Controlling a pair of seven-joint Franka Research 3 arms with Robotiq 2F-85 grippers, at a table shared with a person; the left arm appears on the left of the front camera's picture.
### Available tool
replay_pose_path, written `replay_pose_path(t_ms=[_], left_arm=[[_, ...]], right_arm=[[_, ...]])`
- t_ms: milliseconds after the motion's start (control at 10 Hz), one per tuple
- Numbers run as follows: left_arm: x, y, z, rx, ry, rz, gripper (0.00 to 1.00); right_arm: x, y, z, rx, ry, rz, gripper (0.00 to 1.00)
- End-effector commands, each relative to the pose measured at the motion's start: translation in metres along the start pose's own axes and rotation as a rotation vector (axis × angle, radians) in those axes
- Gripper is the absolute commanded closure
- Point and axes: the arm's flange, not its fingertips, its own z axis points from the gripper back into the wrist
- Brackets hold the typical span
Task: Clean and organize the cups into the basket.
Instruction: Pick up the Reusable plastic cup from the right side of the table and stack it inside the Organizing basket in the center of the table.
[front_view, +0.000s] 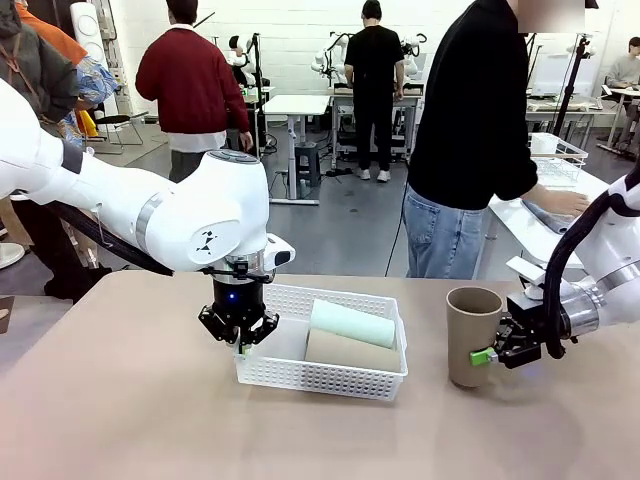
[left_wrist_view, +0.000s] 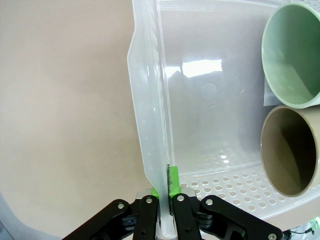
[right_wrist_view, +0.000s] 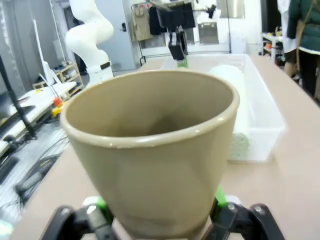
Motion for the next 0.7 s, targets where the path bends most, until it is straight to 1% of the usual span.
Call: replay_pose_path(t_ms=[0,100,300,400,500,600], left_arm=[[-0.002,-0.001,0.001,0.004,-0.003,-0.001,1.0],[-0.002,-0.001,0.001,0.004,-0.003,-0.001,1.0],[-0.002,-0.001,0.001,0.004,-0.003,-0.001,1.0],[-0.002,-0.001,0.001,0.004,-0.003,-0.001,1.0],[-0.002,-0.001,0.001,0.004,-0.003,-0.001,1.0],[-0.002,-0.001,0.001,0.004,-0.003,-0.001,1.0]], right_arm=[[0.051,0.04,0.007,-0.04,-0.094,-0.016,0.75],[0.087,0.066,0.014,-0.052,-0.122,-0.012,0.75],[0.143,0.107,0.01,-0.123,-0.083,0.0,0.75],[0.163,0.121,0.005,-0.147,-0.091,0.0,0.75],[0.177,0.13,-0.003,-0.176,-0.103,-0.003,0.75],[0.175,0.129,-0.007,-0.194,-0.113,-0.015,0.75]])
